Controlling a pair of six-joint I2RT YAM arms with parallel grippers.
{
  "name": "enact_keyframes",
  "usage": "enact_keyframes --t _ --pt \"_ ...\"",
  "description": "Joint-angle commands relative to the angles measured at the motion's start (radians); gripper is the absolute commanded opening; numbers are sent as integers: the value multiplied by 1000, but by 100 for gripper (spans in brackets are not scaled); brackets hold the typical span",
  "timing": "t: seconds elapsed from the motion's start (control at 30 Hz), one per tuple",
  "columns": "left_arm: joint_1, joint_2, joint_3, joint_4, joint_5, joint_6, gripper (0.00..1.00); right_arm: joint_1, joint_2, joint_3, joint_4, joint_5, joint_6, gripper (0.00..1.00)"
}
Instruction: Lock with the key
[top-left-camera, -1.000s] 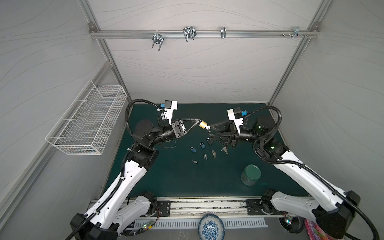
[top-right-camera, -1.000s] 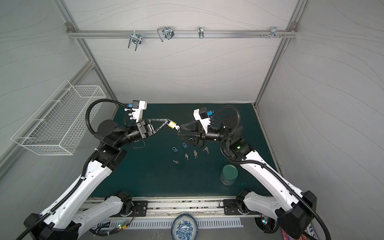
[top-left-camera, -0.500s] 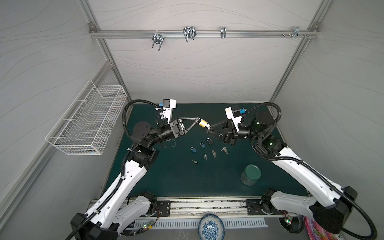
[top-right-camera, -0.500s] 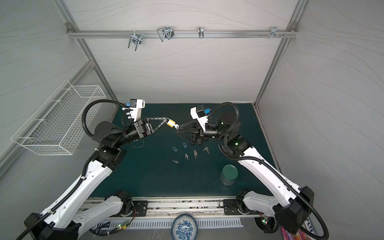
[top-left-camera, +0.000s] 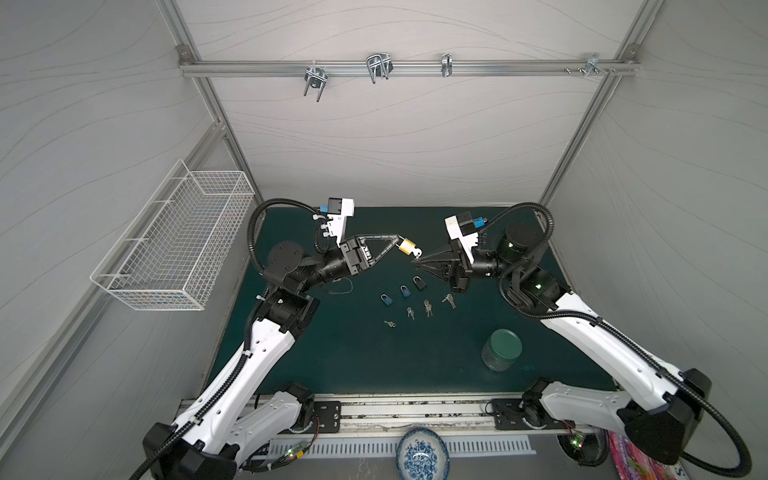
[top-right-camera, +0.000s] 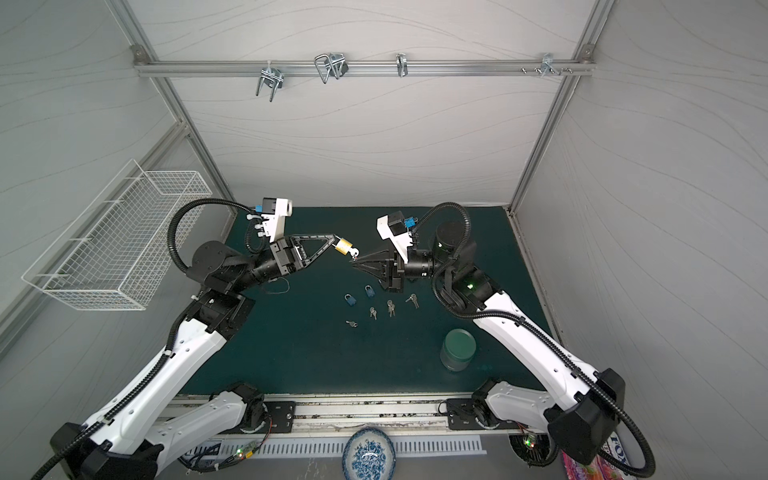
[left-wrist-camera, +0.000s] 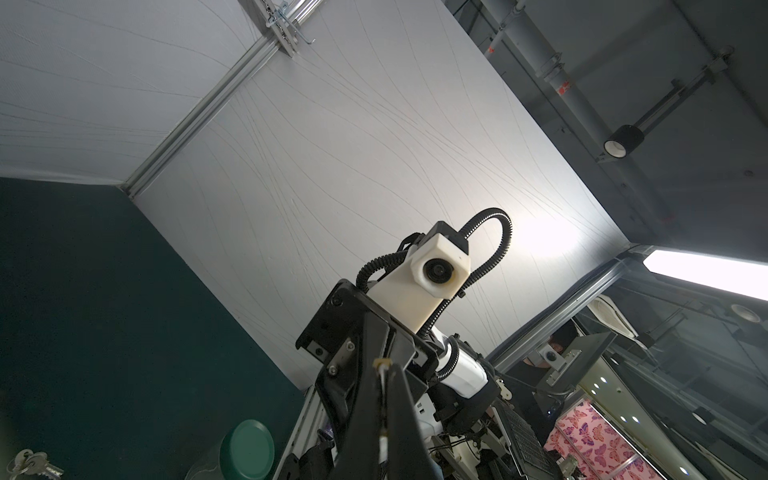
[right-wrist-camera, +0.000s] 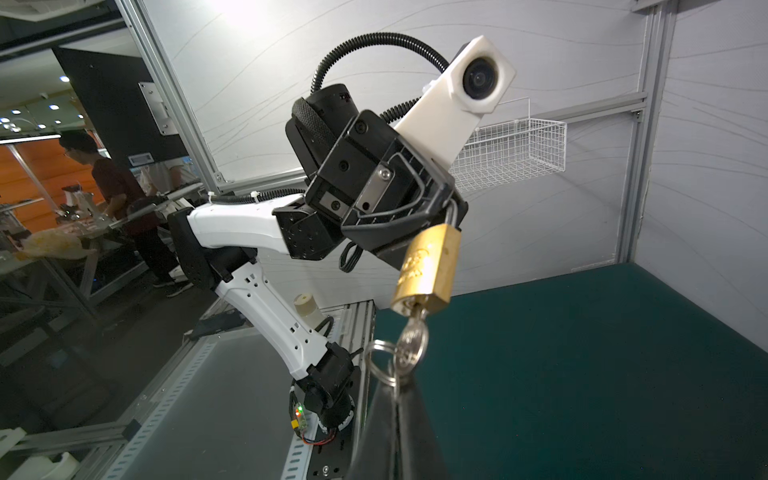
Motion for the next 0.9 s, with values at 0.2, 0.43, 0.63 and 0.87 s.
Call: enact_keyframes --t 0.2,0.43,0.63,0.87 --pt "23 -1 63 47 19 4 0 1 -83 -22 -65 13 -46 0" --pt "58 -9 70 55 33 -10 0 -11 -143 -67 -107 14 -50 0" --pt "77 -16 62 40 42 -7 0 -16 -166 -85 -154 31 -61 0" --pt "81 -65 128 -518 -113 296 0 37 -141 -74 -395 170 -156 0"
